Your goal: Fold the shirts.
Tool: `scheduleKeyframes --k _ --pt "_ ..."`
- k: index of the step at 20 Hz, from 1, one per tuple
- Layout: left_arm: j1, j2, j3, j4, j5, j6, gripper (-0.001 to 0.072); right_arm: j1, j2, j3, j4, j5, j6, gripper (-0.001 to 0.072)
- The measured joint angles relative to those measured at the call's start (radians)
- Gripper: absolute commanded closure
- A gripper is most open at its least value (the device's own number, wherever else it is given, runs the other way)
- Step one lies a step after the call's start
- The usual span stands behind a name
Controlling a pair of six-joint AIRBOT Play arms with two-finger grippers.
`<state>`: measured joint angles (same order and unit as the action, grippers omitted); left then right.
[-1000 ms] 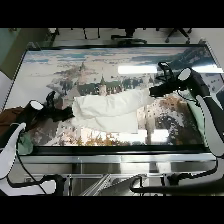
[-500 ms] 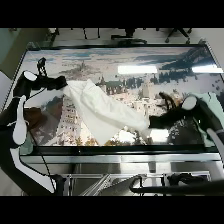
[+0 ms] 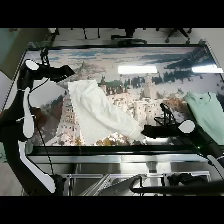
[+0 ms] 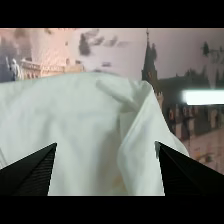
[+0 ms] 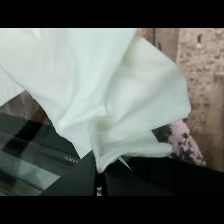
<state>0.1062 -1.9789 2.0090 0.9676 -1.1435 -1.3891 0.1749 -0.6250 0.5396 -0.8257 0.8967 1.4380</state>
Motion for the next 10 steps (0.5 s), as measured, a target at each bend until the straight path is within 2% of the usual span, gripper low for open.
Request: scheduleKeyframes --k 1,2,3,4,7,9,10 --pt "0.013 0.018 -0.003 0.001 -0.063 -0.019 0.0060 -0.004 0.001 0.004 0.001 -0.011 -0.021 0.0682" --pt "0.024 0.038 -0.016 0.003 -0.127 -0.041 0.0078 -0.009 0.001 0.008 0.002 -0.019 -0.041 0.0590" --pt "0.034 0.064 -0.046 0.007 -0.189 -0.064 0.0078 -0.016 0.001 0.013 0.002 -0.024 -0.066 0.0406" --pt "0.040 0.095 -0.092 0.012 -0.238 -0.085 0.0077 -0.025 0.000 0.019 0.000 -0.025 -0.097 0.0334" --pt "0.037 0.240 -0.340 0.024 -0.322 -0.116 0.0077 -0.070 -0.002 0.064 -0.039 0.023 -0.184 0.0309" --pt "0.016 0.371 -0.568 0.028 -0.315 -0.114 0.0076 -0.106 -0.002 0.103 -0.082 0.090 -0.230 0.0086" --pt "0.003 0.439 -0.686 0.028 -0.294 -0.110 0.0076 -0.121 -0.002 0.119 -0.103 0.128 -0.256 0.0070"
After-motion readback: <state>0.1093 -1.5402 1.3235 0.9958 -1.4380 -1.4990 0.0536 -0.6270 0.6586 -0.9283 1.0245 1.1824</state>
